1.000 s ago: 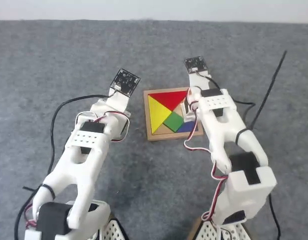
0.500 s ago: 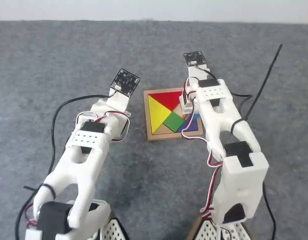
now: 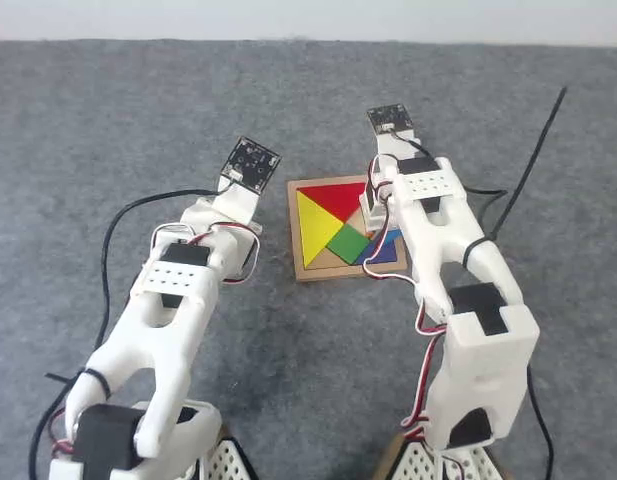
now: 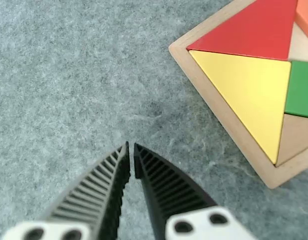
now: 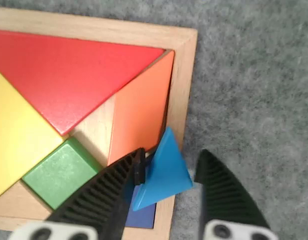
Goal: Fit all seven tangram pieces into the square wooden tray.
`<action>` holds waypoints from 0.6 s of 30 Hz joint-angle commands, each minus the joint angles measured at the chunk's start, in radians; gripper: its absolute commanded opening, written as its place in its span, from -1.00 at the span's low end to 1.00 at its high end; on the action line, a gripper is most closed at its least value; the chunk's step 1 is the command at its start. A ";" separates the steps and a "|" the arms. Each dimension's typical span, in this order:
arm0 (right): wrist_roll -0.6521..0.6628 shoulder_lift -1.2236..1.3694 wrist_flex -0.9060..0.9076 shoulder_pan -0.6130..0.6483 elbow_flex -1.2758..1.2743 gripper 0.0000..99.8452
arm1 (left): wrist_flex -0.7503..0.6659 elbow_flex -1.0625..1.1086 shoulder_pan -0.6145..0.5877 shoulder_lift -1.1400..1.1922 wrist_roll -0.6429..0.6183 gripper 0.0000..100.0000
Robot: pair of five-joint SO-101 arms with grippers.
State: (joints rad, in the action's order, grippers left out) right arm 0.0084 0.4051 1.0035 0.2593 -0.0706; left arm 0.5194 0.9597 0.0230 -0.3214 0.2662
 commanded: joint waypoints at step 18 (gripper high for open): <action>0.000 -0.059 0.054 -0.002 0.021 -0.98 | -0.018 -0.005 0.000 -0.037 0.006 -0.97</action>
State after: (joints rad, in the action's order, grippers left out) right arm 0.0069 0.4005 1.0234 0.2547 -0.0706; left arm 0.5194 0.9597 0.0230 -0.3214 0.2662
